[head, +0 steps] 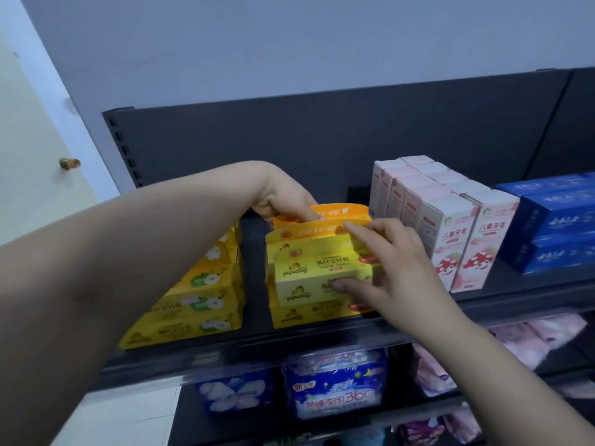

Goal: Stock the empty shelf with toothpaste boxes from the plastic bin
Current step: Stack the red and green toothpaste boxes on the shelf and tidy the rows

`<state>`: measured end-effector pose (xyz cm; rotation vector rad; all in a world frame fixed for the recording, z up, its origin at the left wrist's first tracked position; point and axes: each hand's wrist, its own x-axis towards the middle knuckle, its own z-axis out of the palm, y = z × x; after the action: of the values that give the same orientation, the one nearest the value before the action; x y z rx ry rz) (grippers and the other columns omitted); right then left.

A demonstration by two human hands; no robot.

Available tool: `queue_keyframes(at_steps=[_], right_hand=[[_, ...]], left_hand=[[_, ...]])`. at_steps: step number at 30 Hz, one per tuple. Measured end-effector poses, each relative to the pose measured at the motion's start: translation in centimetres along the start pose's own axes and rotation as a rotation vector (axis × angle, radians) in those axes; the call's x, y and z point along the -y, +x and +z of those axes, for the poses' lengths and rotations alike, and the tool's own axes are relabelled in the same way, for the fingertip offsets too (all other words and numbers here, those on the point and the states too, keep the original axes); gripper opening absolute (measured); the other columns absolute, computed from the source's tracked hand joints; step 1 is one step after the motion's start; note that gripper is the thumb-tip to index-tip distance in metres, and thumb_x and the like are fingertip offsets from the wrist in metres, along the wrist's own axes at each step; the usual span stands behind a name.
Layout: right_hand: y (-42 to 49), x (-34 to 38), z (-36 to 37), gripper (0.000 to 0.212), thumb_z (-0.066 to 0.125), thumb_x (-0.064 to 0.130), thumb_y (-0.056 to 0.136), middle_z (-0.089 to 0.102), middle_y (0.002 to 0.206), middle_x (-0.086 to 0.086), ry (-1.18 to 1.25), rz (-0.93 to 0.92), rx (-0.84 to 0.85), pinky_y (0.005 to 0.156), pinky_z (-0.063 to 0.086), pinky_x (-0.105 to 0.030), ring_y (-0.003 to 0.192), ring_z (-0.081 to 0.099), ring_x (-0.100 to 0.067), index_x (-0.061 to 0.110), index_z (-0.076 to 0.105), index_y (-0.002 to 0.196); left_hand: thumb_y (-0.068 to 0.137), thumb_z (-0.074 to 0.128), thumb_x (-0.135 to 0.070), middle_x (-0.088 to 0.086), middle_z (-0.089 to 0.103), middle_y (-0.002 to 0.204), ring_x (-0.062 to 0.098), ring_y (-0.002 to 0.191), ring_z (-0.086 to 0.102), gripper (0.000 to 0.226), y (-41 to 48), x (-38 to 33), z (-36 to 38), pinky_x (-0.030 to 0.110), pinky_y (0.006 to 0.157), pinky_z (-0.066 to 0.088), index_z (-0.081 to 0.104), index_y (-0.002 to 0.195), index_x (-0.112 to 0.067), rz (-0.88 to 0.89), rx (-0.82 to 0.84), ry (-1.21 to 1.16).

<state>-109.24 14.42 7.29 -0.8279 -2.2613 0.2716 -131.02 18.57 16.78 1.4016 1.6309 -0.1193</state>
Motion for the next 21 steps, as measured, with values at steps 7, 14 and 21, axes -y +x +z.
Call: queue_keyframes(at_steps=[7, 14, 21], right_hand=[[-1.2, 0.7, 0.0, 0.088, 0.073, 0.047, 0.072, 0.027, 0.146, 0.009, 0.243, 0.077, -0.032, 0.107, 0.034, -0.036, 0.135, 0.028, -0.010, 0.033, 0.029, 0.146], [-3.3, 0.4, 0.1, 0.103, 0.073, 0.037, 0.079, 0.026, 0.150, 0.018, 0.551, 0.278, 0.044, 0.113, 0.031, -0.044, 0.138, 0.030, -0.007, 0.039, -0.002, 0.150], [-3.0, 0.2, -0.3, 0.097, 0.071, 0.021, 0.083, 0.042, 0.134, 0.024, 0.705, 0.362, 0.093, 0.109, 0.036, -0.036, 0.128, 0.040, -0.004, 0.032, 0.003, 0.152]], left_hand=[[0.095, 0.049, -0.045, -0.002, 0.050, 0.139, 0.018, 0.123, 0.050, 0.049, -3.4, -1.6, 2.0, 0.038, 0.105, 0.040, 0.042, 0.140, -0.026, 0.142, -0.545, 0.310], [0.096, 0.049, -0.033, -0.006, 0.033, 0.151, 0.007, 0.137, 0.029, 0.057, -8.1, 0.0, 11.5, 0.027, 0.111, 0.026, 0.026, 0.148, -0.024, 0.400, -1.311, -0.163], [0.087, 0.062, -0.044, -0.015, -0.004, 0.158, 0.007, 0.145, 0.003, 0.099, -4.8, 2.2, 20.7, 0.032, 0.115, 0.013, -0.016, 0.147, -0.034, 0.257, -1.222, -0.435]])
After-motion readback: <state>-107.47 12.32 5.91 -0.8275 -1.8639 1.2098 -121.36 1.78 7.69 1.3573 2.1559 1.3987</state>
